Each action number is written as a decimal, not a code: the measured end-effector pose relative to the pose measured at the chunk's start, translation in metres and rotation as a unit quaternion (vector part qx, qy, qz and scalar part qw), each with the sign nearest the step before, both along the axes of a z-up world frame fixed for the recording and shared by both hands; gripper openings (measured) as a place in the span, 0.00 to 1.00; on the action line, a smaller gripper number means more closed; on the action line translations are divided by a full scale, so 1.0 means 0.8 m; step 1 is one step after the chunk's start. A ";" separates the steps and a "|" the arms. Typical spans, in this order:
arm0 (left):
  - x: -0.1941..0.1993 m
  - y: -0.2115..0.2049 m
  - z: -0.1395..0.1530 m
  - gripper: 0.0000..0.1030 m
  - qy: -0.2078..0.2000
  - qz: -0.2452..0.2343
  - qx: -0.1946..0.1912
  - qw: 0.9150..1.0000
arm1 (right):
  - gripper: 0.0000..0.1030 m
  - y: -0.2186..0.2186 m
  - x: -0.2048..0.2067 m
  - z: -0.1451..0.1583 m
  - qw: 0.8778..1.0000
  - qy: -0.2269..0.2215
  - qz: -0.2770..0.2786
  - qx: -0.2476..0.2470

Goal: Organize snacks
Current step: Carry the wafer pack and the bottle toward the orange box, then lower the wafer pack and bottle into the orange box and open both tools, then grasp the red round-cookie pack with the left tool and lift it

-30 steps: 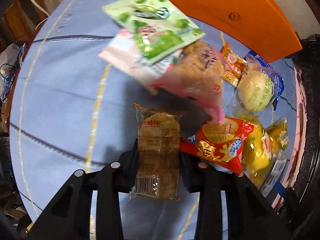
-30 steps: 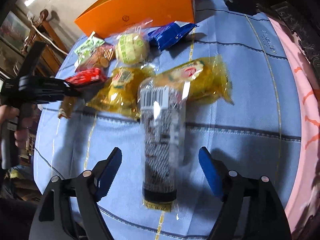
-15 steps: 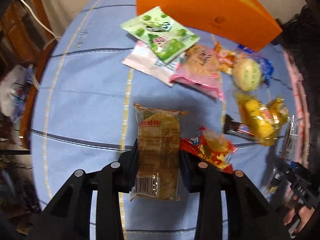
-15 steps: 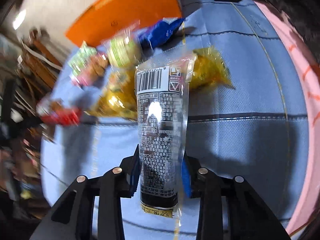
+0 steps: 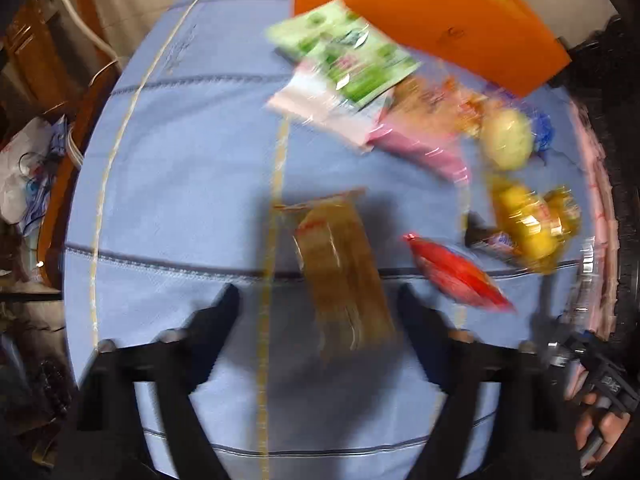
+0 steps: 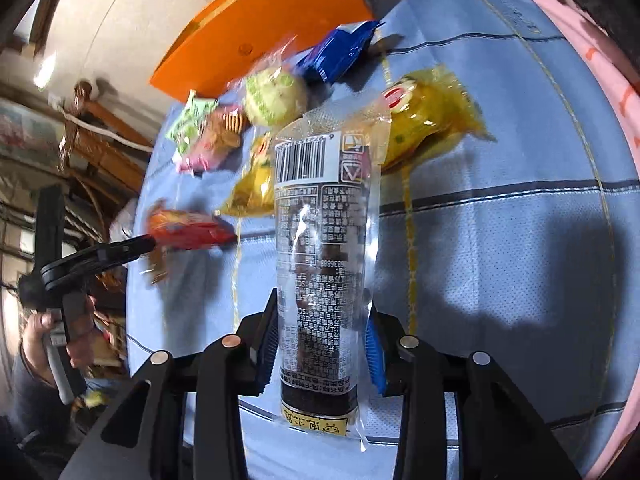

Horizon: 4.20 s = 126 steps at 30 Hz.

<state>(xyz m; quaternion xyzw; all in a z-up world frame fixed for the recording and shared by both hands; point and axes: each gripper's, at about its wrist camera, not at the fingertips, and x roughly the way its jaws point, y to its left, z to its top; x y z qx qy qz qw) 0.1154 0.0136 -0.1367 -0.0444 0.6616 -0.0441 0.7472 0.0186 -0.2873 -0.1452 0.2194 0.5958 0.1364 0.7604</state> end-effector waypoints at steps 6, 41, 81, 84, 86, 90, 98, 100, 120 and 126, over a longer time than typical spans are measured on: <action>-0.004 0.016 -0.023 0.34 0.031 0.010 -0.021 0.999 | 0.37 0.019 0.000 0.002 1.000 -0.001 0.013 -0.001; 0.011 0.015 0.114 0.32 -0.091 0.010 0.021 0.996 | 0.38 0.036 0.059 0.079 0.996 -0.074 0.043 -0.024; 0.220 -0.066 0.178 0.95 -0.178 -0.046 0.020 0.983 | 0.79 0.031 0.284 0.160 0.979 -0.188 -0.023 -0.075; 0.158 -0.061 0.156 0.96 -0.154 -0.059 0.019 0.986 | 0.88 0.017 0.221 0.132 0.983 -0.162 -0.033 -0.082; 0.115 -0.061 0.136 0.96 -0.130 -0.077 0.019 0.988 | 0.88 0.011 0.187 0.115 0.985 -0.144 -0.028 -0.089; 0.044 -0.059 0.095 0.96 -0.076 -0.084 0.014 0.993 | 0.88 0.005 0.123 0.072 0.991 -0.087 -0.022 -0.099; -0.044 -0.065 0.045 0.95 -0.019 -0.081 0.014 0.996 | 0.88 0.008 0.039 0.046 0.995 -0.050 -0.026 -0.082; -0.054 -0.071 0.042 0.95 -0.020 -0.079 0.013 0.997 | 0.88 0.009 0.027 0.048 0.995 -0.051 -0.025 -0.079; -0.077 -0.068 -0.026 0.66 0.000 -0.054 0.070 0.996 | 0.88 0.006 -0.012 0.049 0.997 -0.044 -0.007 -0.059; -0.071 -0.028 -0.016 0.03 -0.005 -0.038 0.028 0.999 | 0.88 0.026 -0.003 0.051 0.997 -0.042 0.008 -0.065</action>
